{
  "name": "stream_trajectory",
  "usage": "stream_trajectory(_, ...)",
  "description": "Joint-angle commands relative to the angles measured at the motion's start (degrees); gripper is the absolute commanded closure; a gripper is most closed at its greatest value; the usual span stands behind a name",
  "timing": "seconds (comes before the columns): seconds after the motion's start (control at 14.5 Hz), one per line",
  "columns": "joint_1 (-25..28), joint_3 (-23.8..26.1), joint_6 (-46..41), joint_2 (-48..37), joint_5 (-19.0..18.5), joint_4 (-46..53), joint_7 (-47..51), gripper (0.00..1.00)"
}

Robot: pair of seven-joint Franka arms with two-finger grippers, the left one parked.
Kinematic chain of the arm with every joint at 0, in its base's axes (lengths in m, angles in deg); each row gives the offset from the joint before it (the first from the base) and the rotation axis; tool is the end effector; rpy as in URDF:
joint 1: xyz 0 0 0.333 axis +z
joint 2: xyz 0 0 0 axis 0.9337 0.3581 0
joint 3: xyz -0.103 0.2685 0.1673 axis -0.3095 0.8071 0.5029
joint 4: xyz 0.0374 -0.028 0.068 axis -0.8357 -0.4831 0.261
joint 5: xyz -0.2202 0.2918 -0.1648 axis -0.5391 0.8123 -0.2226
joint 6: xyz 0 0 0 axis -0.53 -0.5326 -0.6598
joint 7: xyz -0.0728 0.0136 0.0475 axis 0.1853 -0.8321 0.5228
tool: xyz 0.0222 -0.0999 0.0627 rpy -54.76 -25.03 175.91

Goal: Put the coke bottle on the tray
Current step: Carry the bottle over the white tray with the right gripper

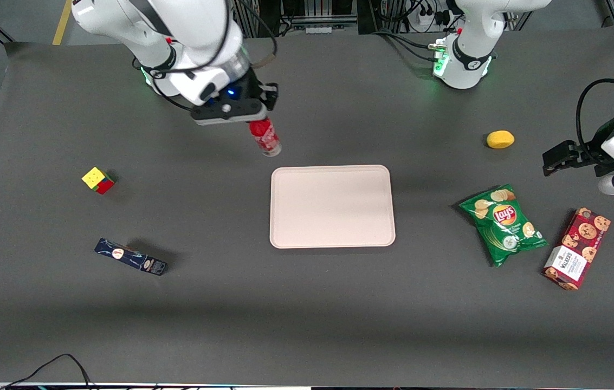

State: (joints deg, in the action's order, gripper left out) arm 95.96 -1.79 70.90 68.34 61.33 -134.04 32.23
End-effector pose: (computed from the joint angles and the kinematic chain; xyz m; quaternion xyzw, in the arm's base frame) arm 0.4571 0.4152 0.5614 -0.9988 -0.0033 0.0307 0.0368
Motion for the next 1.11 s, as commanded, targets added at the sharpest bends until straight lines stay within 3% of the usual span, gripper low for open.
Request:
stream_trajectory(0.0, 0.92, 0.29, 6.72, 6.23, -3.29, -1.02, 2.02, 1.0)
stream_trajectory(0.28, 1.53, 0.29, 15.87, 9.13, -6.98, -6.04, 3.5, 1.0)
stream_trajectory(0.76, 2.23, 0.82, 22.21, 15.81, -14.62, -6.84, 7.29, 1.0)
stream_trajectory(1.04, 2.15, 0.82, 33.45, 16.52, -14.98, -12.98, 7.2, 1.0)
